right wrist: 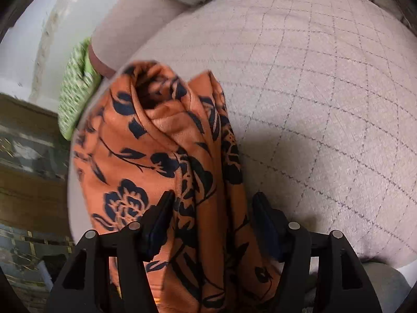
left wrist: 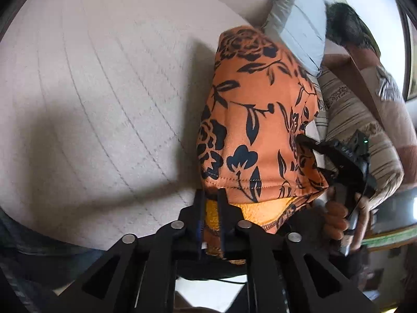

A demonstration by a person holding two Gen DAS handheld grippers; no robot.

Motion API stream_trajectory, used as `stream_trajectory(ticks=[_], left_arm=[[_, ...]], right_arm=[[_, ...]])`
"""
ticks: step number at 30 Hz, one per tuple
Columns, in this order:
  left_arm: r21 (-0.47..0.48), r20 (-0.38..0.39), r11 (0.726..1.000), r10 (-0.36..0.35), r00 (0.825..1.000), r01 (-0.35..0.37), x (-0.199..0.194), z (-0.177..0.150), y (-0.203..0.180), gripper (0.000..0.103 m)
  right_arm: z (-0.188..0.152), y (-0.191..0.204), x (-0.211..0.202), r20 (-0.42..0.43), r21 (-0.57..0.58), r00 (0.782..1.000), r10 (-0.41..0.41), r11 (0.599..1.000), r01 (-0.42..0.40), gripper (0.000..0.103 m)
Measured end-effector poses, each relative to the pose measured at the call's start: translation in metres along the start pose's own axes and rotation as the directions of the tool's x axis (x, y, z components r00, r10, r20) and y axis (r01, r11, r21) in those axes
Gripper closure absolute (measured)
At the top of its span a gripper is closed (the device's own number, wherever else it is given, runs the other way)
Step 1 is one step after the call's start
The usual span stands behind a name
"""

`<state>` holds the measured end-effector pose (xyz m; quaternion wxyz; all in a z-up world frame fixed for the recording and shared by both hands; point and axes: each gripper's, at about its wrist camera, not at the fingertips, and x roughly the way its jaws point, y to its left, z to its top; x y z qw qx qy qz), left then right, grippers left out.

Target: Fold small clothes

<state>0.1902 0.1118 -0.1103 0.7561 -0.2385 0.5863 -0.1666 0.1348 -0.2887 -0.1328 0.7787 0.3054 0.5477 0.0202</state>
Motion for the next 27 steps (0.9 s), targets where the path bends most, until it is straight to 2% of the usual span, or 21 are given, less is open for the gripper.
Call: stream_trajectory(ticks=[1, 3, 6, 8, 10, 13, 16, 17, 18, 19, 20, 21, 22, 24, 27], left_arm=[[0.006, 0.016, 1.000, -0.002, 1.000, 0.002, -0.007, -0.001, -0.001, 0.079], [0.001, 0.100, 0.999, -0.041, 0.994, 0.041, -0.031, -0.003, 0.001, 0.068], [-0.008, 0.171, 1.000, -0.021, 0.985, 0.022, -0.045, 0.003, 0.002, 0.050], [-0.006, 0.157, 1.000, 0.006, 0.988, -0.006, -0.036, 0.014, -0.001, 0.049], [0.008, 0.105, 1.000, -0.015, 0.994, 0.014, -0.016, 0.028, -0.005, 0.049], [0.023, 0.023, 0.999, -0.036, 0.999, 0.035, 0.022, 0.052, -0.005, 0.049], [-0.006, -0.016, 0.992, -0.125, 0.992, 0.125, 0.049, 0.065, -0.004, 0.047], [-0.017, -0.028, 0.987, -0.158, 0.987, 0.158, 0.057, 0.067, -0.003, 0.045], [-0.022, -0.043, 0.983, -0.185, 0.982, 0.185, 0.065, 0.069, -0.003, 0.043], [-0.017, -0.049, 0.980, -0.197, 0.979, 0.196, 0.070, 0.069, -0.002, 0.042], [-0.017, -0.044, 0.978, -0.206, 0.977, 0.206, 0.072, 0.069, 0.000, 0.046], [-0.026, -0.039, 0.976, -0.216, 0.976, 0.215, 0.072, 0.068, 0.002, 0.057], [-0.035, -0.038, 0.975, -0.223, 0.974, 0.221, 0.071, 0.067, 0.004, 0.063], [-0.039, -0.025, 0.971, -0.237, 0.971, 0.236, 0.065, 0.066, 0.008, 0.072], [-0.029, 0.007, 0.972, -0.232, 0.973, 0.232, 0.050, 0.064, 0.008, 0.078]], right_arm=[[0.001, -0.002, -0.008, 0.031, 0.008, 0.999, 0.035, 0.999, -0.035, 0.037], [0.003, -0.008, -0.017, 0.064, 0.018, 0.993, 0.097, 0.995, -0.098, 0.022], [0.006, -0.011, -0.015, 0.046, 0.023, 0.987, 0.155, 0.988, -0.156, 0.021], [0.008, -0.010, -0.008, 0.012, 0.019, 0.989, 0.147, 0.989, -0.147, 0.021], [0.010, -0.008, 0.001, -0.016, 0.012, 0.995, 0.097, 0.995, -0.097, 0.021], [0.012, -0.010, 0.010, -0.046, 0.020, 0.998, 0.036, 0.999, -0.035, 0.029], [0.014, -0.009, 0.011, -0.051, 0.005, 0.998, 0.031, 1.000, -0.031, 0.034], [0.013, -0.009, 0.012, -0.060, 0.002, 0.998, 0.034, 0.999, -0.034, 0.040], [0.013, -0.007, 0.015, -0.067, 0.001, 0.997, 0.041, 0.999, -0.041, 0.051], [0.011, -0.005, 0.019, -0.087, 0.004, 0.994, 0.067, 0.998, -0.066, 0.055], [0.010, -0.004, 0.022, -0.099, 0.005, 0.993, 0.071, 0.997, -0.071, 0.058], [0.009, -0.002, 0.021, -0.098, 0.002, 0.993, 0.067, 0.998, -0.067, 0.061], [0.009, 0.000, 0.022, -0.099, -0.003, 0.993, 0.071, 0.997, -0.072, 0.063], [0.005, 0.004, 0.022, -0.094, -0.015, 0.992, 0.082, 0.996, -0.084, 0.072], [0.000, 0.020, 0.010, -0.049, -0.084, 0.993, 0.105, 0.991, -0.108, 0.078]])
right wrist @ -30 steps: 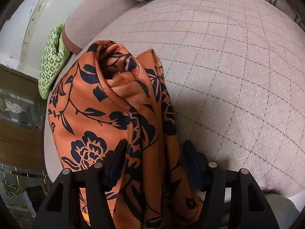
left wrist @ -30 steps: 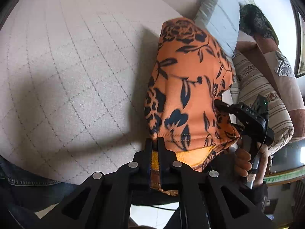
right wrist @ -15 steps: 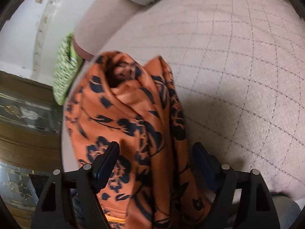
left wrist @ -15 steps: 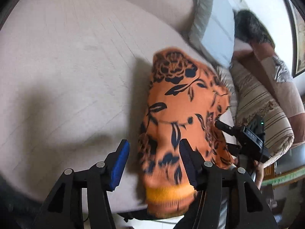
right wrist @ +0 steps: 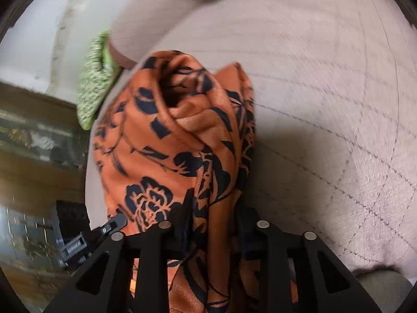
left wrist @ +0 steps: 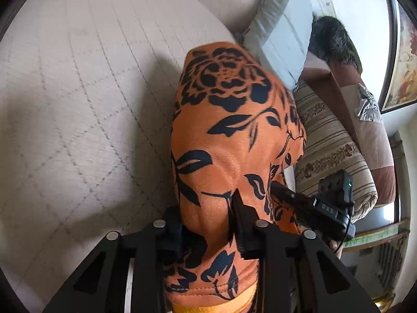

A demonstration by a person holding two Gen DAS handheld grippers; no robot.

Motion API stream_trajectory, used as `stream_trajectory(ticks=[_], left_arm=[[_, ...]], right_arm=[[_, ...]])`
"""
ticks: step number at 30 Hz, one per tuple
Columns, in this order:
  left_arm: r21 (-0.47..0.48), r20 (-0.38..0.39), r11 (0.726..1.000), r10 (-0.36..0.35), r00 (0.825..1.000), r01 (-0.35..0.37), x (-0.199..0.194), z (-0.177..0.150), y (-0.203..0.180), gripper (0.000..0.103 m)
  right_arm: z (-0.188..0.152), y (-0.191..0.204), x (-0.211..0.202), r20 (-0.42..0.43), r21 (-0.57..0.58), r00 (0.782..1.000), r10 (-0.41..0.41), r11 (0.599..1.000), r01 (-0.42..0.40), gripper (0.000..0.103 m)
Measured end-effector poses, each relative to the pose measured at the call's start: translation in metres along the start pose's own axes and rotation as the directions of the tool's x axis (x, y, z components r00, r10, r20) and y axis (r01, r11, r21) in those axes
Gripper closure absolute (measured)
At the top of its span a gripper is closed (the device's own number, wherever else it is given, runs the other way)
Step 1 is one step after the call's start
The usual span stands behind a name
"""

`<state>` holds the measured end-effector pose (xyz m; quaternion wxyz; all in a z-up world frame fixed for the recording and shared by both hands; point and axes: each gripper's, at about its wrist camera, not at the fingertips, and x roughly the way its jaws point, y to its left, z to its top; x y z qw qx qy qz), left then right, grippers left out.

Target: Fold small clothes

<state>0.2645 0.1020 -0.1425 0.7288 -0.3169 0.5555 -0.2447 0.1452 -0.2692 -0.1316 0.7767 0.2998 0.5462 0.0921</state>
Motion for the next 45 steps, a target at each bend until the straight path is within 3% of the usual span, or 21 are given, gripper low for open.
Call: stream_trajectory(ticks=[4, 8, 16, 22, 27, 29, 32, 35, 37, 40, 42, 45], left_arm=[[0.051, 0.046, 0.999, -0.008, 0.999, 0.006, -0.035, -0.008, -0.016, 0.081], [0.078, 0.096, 0.997, -0.019, 0.995, 0.012, -0.076, 0.005, -0.032, 0.081], [0.149, 0.197, 0.988, -0.001, 0.980, -0.029, -0.137, 0.088, -0.062, 0.081], [0.166, 0.212, 0.984, 0.025, 0.977, -0.061, -0.118, 0.151, -0.055, 0.081], [0.114, 0.177, 0.991, 0.045, 0.983, -0.066, -0.074, 0.179, -0.006, 0.080], [0.084, 0.157, 0.993, 0.070, 0.985, -0.084, -0.055, 0.179, 0.013, 0.079], [0.050, 0.094, 0.980, 0.190, 0.977, -0.195, -0.020, 0.177, 0.034, 0.072], [0.033, 0.102, 0.972, 0.230, 0.968, -0.234, -0.021, 0.173, 0.034, 0.053], [0.021, 0.132, 0.960, 0.273, 0.953, -0.278, -0.033, 0.166, 0.026, 0.054], [0.042, 0.154, 0.940, 0.328, 0.932, -0.338, -0.057, 0.144, 0.010, 0.054], [0.031, 0.162, 0.935, 0.343, 0.925, -0.352, -0.065, 0.125, 0.002, 0.052], [0.004, 0.170, 0.943, 0.328, 0.929, -0.334, -0.073, 0.101, 0.005, 0.051]], right_arm=[[-0.010, 0.015, -0.012, 0.040, -0.050, 0.998, 0.050, 0.998, -0.048, 0.081], [-0.006, 0.038, -0.023, 0.078, -0.086, 0.989, 0.129, 0.989, -0.122, 0.082], [0.073, 0.110, -0.017, 0.116, -0.141, 0.970, 0.214, 0.970, -0.197, 0.082], [0.138, 0.129, 0.021, 0.110, -0.181, 0.972, 0.205, 0.966, -0.183, 0.082], [0.164, 0.117, 0.073, 0.077, -0.164, 0.981, 0.175, 0.973, -0.161, 0.082], [0.168, 0.105, 0.098, 0.048, -0.137, 0.985, 0.165, 0.978, -0.157, 0.082], [0.162, 0.086, 0.132, 0.005, -0.127, 0.992, 0.124, 0.984, -0.122, 0.079], [0.159, 0.076, 0.141, -0.003, -0.095, 0.990, 0.139, 0.986, -0.139, 0.066], [0.156, 0.077, 0.126, 0.012, -0.083, 0.990, 0.139, 0.987, -0.137, 0.065], [0.141, 0.086, 0.088, 0.072, -0.114, 0.993, 0.090, 0.990, -0.081, 0.052], [0.127, 0.095, 0.073, 0.084, -0.126, 0.994, 0.074, 0.990, -0.063, 0.052], [0.103, 0.101, 0.077, 0.056, -0.149, 0.996, 0.068, 0.987, -0.059, 0.055]])
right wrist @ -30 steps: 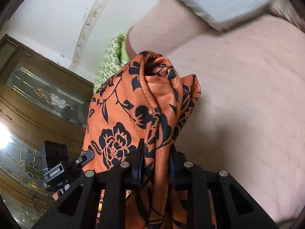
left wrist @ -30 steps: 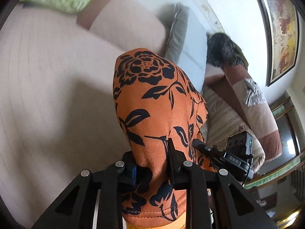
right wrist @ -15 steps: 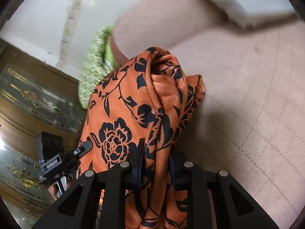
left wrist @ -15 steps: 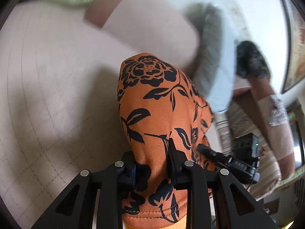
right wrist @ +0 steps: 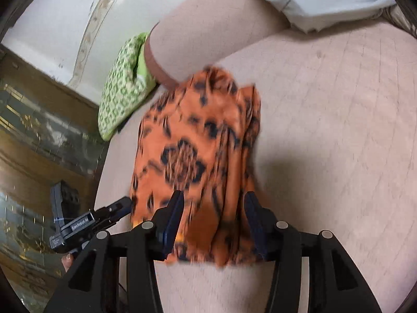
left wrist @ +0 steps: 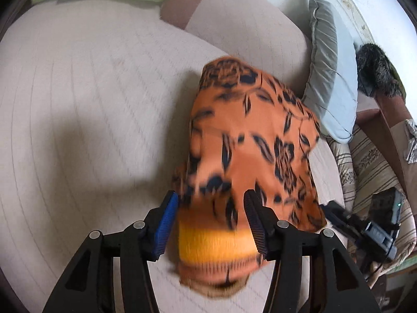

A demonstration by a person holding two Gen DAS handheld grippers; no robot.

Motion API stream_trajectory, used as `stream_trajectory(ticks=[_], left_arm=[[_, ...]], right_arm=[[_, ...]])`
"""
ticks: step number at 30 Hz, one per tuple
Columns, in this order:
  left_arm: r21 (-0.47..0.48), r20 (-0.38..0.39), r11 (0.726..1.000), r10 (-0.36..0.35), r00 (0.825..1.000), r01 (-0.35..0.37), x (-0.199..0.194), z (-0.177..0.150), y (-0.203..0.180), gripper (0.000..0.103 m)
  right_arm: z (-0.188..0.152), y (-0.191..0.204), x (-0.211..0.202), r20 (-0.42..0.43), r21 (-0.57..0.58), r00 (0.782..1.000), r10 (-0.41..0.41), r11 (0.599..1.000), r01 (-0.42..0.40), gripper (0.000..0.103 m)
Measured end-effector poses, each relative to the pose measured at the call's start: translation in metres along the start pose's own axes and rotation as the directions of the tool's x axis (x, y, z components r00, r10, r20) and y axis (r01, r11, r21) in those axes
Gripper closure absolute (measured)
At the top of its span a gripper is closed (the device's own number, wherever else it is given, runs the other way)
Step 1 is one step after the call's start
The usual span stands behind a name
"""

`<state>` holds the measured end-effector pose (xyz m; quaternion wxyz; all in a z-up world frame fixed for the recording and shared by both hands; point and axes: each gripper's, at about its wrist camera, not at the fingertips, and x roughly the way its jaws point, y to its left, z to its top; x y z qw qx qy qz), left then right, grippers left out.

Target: Fold small clothes

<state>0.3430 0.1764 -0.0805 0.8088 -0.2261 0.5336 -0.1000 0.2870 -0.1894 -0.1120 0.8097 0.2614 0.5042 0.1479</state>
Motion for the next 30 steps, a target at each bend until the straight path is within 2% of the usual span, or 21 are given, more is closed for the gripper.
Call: stream_trajectory(ticks=[2, 3, 4, 5, 9, 13, 14, 15, 17, 19, 20, 21, 22, 24, 26, 29, 30], left_arm=[[-0.006, -0.013, 1.000, 0.009, 1.000, -0.009, 0.001, -0.004, 0.004, 0.052], [-0.003, -0.019, 1.000, 0.014, 1.000, -0.014, 0.005, -0.004, 0.004, 0.052], [-0.002, -0.025, 1.000, 0.020, 0.999, -0.020, 0.008, -0.003, 0.004, 0.059], [0.004, -0.028, 1.000, 0.021, 0.999, -0.021, 0.009, -0.003, 0.003, 0.068], [0.086, -0.038, 0.993, 0.079, 0.996, -0.076, 0.022, -0.008, -0.014, 0.069], [0.111, -0.056, 0.987, 0.124, 0.991, -0.117, 0.031, -0.006, -0.018, 0.066], [0.106, -0.059, 0.988, 0.118, 0.991, -0.111, 0.029, -0.004, -0.018, 0.066], [0.100, -0.062, 0.990, 0.108, 0.992, -0.102, 0.028, -0.005, -0.018, 0.066], [0.114, -0.053, 0.990, 0.091, 0.994, -0.084, 0.014, 0.000, -0.020, 0.066], [0.140, -0.021, 0.988, 0.069, 0.997, -0.066, -0.005, 0.002, -0.021, 0.066], [0.139, 0.010, 0.990, 0.034, 0.999, -0.035, -0.017, 0.007, -0.022, 0.062], [0.128, 0.028, 0.992, 0.010, 1.000, -0.014, -0.025, 0.011, -0.022, 0.059], [0.110, 0.050, 0.994, -0.014, 0.999, 0.009, -0.032, 0.020, -0.022, 0.050], [0.099, 0.072, 0.995, -0.011, 0.997, 0.004, -0.037, 0.038, -0.025, 0.040], [0.086, 0.077, 0.996, -0.002, 0.997, -0.004, -0.030, 0.060, -0.027, 0.040], [0.046, 0.057, 0.998, -0.046, 0.997, 0.044, 0.002, 0.101, -0.019, 0.040], [0.042, 0.051, 0.998, -0.040, 0.998, 0.037, 0.017, 0.111, -0.018, 0.040]], right_arm=[[-0.011, -0.006, 0.005, -0.032, -0.013, 0.999, -0.022, 1.000, 0.022, 0.063], [-0.012, -0.009, 0.014, -0.055, -0.010, 0.998, -0.022, 1.000, 0.022, 0.075], [-0.012, -0.009, 0.019, -0.078, -0.011, 0.997, -0.025, 1.000, 0.024, 0.083], [-0.013, -0.009, 0.021, -0.093, -0.016, 0.994, -0.053, 0.999, 0.051, 0.087], [-0.014, -0.011, 0.008, -0.102, -0.032, 0.980, -0.171, 0.985, 0.169, 0.093], [-0.022, -0.013, 0.030, -0.128, -0.079, 0.961, -0.245, 0.968, 0.236, 0.093], [-0.021, -0.009, 0.029, -0.117, -0.093, 0.960, -0.256, 0.965, 0.246, 0.092], [-0.021, -0.007, 0.025, -0.113, -0.098, 0.961, -0.252, 0.965, 0.241, 0.086], [-0.018, 0.001, 0.005, -0.082, -0.106, 0.974, -0.213, 0.973, 0.204, 0.080], [-0.014, 0.007, -0.015, -0.024, -0.115, 0.984, -0.178, 0.978, 0.174, 0.051], [-0.010, 0.008, -0.022, 0.003, -0.111, 0.989, -0.149, 0.983, 0.149, 0.026], [-0.004, 0.008, -0.029, 0.027, -0.103, 0.993, -0.111, 0.988, 0.113, 0.019], [0.004, 0.007, -0.032, 0.037, -0.092, 0.997, -0.063, 0.994, 0.066, 0.019], [0.023, 0.005, -0.026, 0.026, -0.060, 1.000, -0.001, 0.998, 0.003, 0.019], [0.048, 0.003, -0.011, 0.008, -0.049, 1.000, 0.008, 0.999, -0.008, 0.019], [0.080, 0.000, 0.017, -0.030, -0.026, 0.999, 0.025, 0.999, -0.026, 0.020], [0.087, 0.000, 0.024, -0.038, -0.017, 0.999, 0.032, 0.999, -0.032, 0.021]])
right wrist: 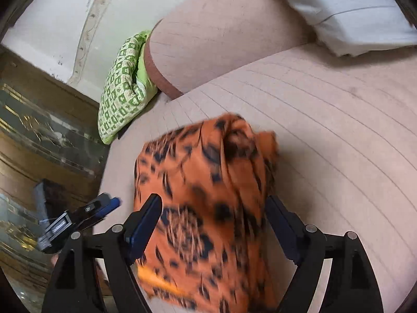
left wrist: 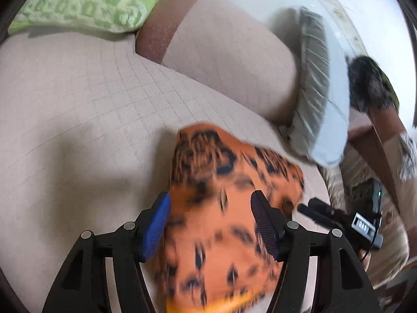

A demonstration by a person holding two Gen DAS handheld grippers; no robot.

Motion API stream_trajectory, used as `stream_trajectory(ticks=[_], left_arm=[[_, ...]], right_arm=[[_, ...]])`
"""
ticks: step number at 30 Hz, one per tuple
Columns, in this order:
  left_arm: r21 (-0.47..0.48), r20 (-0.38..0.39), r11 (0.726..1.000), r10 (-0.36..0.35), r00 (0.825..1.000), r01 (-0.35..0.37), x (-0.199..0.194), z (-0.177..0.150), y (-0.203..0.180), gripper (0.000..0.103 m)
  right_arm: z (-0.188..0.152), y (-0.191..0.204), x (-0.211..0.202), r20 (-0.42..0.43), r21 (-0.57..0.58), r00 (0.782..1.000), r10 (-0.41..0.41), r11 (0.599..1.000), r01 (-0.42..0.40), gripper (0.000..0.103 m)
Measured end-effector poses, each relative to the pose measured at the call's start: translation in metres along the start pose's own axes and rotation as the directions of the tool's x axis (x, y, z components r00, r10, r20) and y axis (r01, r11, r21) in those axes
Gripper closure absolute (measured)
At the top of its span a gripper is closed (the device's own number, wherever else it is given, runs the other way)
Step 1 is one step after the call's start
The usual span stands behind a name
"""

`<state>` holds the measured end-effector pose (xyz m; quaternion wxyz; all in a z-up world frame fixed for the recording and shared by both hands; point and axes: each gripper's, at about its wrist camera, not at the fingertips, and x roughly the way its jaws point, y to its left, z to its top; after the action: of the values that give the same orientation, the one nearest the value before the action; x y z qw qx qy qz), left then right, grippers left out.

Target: Fold small clothes

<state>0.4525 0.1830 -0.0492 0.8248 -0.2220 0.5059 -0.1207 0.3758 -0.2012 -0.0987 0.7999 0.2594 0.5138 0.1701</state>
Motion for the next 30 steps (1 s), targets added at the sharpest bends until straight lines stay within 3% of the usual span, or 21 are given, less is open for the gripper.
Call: stream_trajectory(ticks=[4, 5, 6, 7, 9, 12, 15, 17, 19, 22, 24, 25, 28, 30], left_arm=[[-0.053, -0.032, 0.996, -0.079, 0.996, 0.077, 0.043, 0.030, 0.020, 0.040], [-0.083, -0.043, 0.992, -0.098, 0.994, 0.094, 0.054, 0.035, 0.027, 0.040], [-0.110, -0.062, 0.986, -0.132, 0.989, 0.124, 0.064, 0.040, 0.034, 0.039], [-0.132, -0.086, 0.983, -0.141, 0.986, 0.129, 0.074, 0.043, 0.040, 0.039], [-0.182, -0.122, 0.976, -0.145, 0.982, 0.122, 0.090, 0.044, 0.048, 0.049], [-0.101, -0.109, 0.993, -0.069, 0.992, 0.058, 0.092, 0.042, 0.041, 0.058], [-0.080, -0.090, 0.997, -0.025, 0.996, 0.018, 0.097, 0.040, 0.040, 0.059], [-0.108, -0.088, 0.994, -0.017, 0.996, 0.007, 0.104, 0.038, 0.044, 0.056], [-0.119, -0.089, 0.993, -0.020, 0.996, 0.009, 0.095, 0.036, 0.043, 0.054], [-0.079, -0.057, 0.997, -0.015, 0.998, 0.011, 0.052, 0.023, 0.030, 0.052], [-0.063, -0.034, 0.998, -0.008, 0.999, 0.006, 0.018, 0.006, 0.024, 0.049], [-0.060, -0.025, 0.998, 0.011, 1.000, -0.012, 0.004, -0.005, 0.022, 0.045], [-0.087, -0.035, 0.992, 0.084, 0.996, -0.087, -0.020, -0.046, 0.016, 0.041], [-0.123, -0.037, 0.989, 0.072, 0.997, -0.076, -0.023, -0.074, 0.015, 0.041]], right_arm=[[0.029, -0.016, 0.028, -0.014, 0.064, 1.000, 0.022, 0.998, -0.021, 0.032], [0.032, -0.020, 0.032, -0.021, 0.076, 0.999, 0.025, 0.997, -0.023, 0.040], [0.034, -0.025, 0.038, -0.033, 0.085, 0.999, 0.029, 0.996, -0.026, 0.054], [0.035, -0.031, 0.045, -0.050, 0.090, 0.998, 0.025, 0.996, -0.021, 0.059], [0.034, -0.036, 0.055, -0.061, 0.091, 0.998, -0.011, 0.996, 0.016, 0.073], [0.032, -0.031, 0.050, -0.025, 0.060, 0.999, -0.036, 0.997, 0.038, 0.085], [0.031, -0.024, 0.056, -0.025, 0.042, 0.994, -0.106, 0.993, 0.107, 0.086], [0.031, -0.028, 0.071, -0.045, 0.027, 0.985, -0.164, 0.986, 0.165, 0.087], [0.030, -0.024, 0.066, -0.038, 0.034, 0.985, -0.170, 0.985, 0.171, 0.084], [0.015, -0.006, 0.029, 0.020, 0.005, 0.991, -0.130, 0.992, 0.130, 0.068], [-0.002, -0.003, 0.005, 0.042, 0.000, 0.993, -0.109, 0.994, 0.110, 0.037], [-0.019, -0.002, -0.010, 0.052, 0.012, 0.994, -0.099, 0.995, 0.099, 0.030], [-0.056, -0.001, -0.023, 0.037, 0.037, 0.998, -0.056, 0.998, 0.055, 0.027], [-0.077, -0.001, -0.019, 0.009, 0.035, 0.997, -0.078, 0.996, 0.078, 0.027]])
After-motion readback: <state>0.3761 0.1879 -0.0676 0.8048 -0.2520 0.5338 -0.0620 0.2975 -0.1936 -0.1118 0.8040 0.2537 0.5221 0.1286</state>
